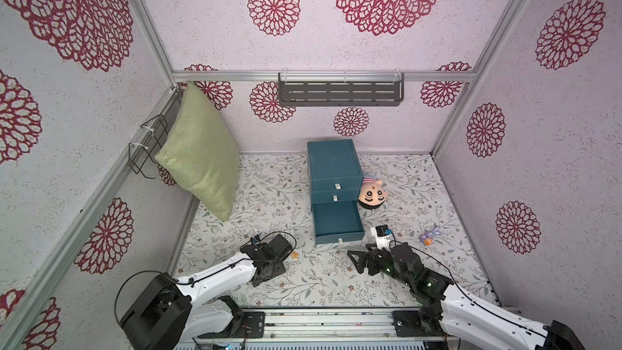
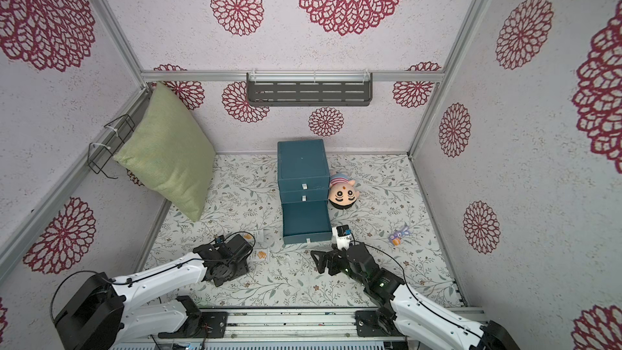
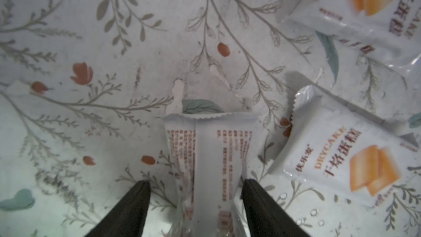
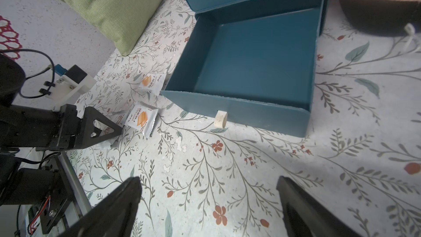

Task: Place the cookies into the drawer by color
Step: Pick up the cookie at the center of the board, then place the cookie in the drawer.

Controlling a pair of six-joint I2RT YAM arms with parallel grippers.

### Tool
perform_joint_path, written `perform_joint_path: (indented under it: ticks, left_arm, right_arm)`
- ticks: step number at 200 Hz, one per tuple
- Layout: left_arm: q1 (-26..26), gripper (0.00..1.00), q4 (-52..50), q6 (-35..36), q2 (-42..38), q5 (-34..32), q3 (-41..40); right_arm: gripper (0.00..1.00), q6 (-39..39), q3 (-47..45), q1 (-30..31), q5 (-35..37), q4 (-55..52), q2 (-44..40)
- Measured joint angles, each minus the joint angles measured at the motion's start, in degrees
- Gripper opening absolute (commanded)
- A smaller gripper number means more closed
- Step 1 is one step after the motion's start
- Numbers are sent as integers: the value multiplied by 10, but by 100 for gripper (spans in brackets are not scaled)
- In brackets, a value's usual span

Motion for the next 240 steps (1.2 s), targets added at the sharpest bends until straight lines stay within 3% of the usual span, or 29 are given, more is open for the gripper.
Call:
perform_joint_path:
  ticks: [49, 71, 138, 193, 240]
  left_arm:
    - [0, 42, 19, 6, 21, -9, 10]
    - [0, 39, 24, 8, 19, -6, 10]
    - [0, 39, 5, 14, 2, 0, 30]
    - [-1, 39, -5, 35, -24, 2, 112]
    - [-1, 39, 12, 76, 53, 12, 225]
  right_arm:
    - [99, 5, 0, -1, 0, -1, -9]
    - [99, 5, 0, -1, 0, -1, -16]
    - [99, 10, 0, -1, 0, -3, -20]
    - [99, 15, -7, -2, 0, -5, -30]
    - [99, 19, -22, -3, 1, -6, -33]
